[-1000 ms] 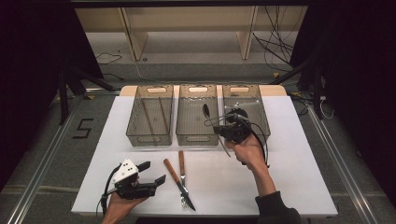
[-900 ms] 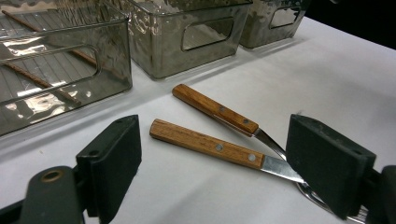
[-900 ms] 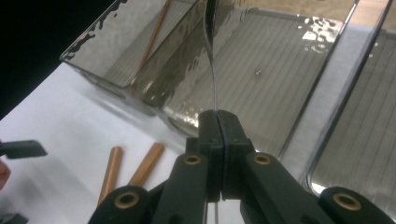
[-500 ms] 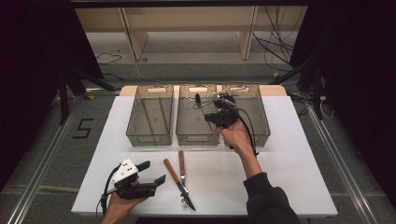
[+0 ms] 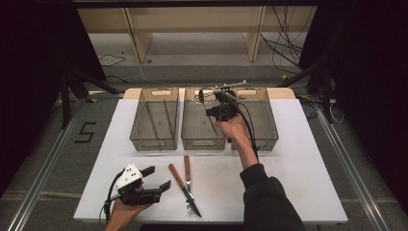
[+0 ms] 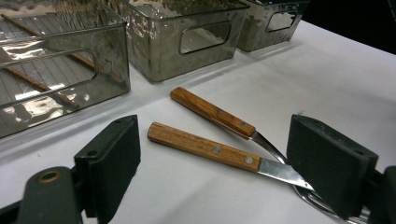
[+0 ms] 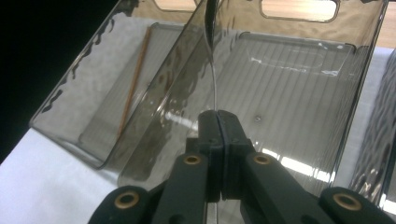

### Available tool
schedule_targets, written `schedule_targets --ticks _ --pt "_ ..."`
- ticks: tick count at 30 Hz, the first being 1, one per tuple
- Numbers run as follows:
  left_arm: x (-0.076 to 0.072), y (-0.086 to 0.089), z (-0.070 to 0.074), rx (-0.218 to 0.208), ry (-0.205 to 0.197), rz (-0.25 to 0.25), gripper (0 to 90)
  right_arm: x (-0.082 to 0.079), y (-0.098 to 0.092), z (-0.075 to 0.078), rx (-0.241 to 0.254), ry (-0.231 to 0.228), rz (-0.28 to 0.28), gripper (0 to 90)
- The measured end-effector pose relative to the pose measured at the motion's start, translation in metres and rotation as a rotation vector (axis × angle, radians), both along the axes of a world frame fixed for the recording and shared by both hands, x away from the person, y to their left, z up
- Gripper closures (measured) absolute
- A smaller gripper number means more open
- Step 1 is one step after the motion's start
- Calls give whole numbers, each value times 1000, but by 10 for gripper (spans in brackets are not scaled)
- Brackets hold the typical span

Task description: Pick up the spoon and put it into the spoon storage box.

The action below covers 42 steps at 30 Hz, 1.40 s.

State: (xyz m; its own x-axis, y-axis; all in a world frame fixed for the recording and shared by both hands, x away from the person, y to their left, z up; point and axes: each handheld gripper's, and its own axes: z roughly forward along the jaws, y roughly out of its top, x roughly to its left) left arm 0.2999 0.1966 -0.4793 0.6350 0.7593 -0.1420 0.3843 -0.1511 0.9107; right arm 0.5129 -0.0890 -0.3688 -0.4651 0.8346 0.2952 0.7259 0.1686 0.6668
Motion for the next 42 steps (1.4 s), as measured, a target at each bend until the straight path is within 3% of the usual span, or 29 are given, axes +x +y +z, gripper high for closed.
schedule_targets --ticks 26,42 --pt "0 0 0 2 0 -4 174 26 25 -15 -56 17 -48 899" --pt "-1 0 1 0 -3 -4 175 31 40 -23 -84 26 -57 899"
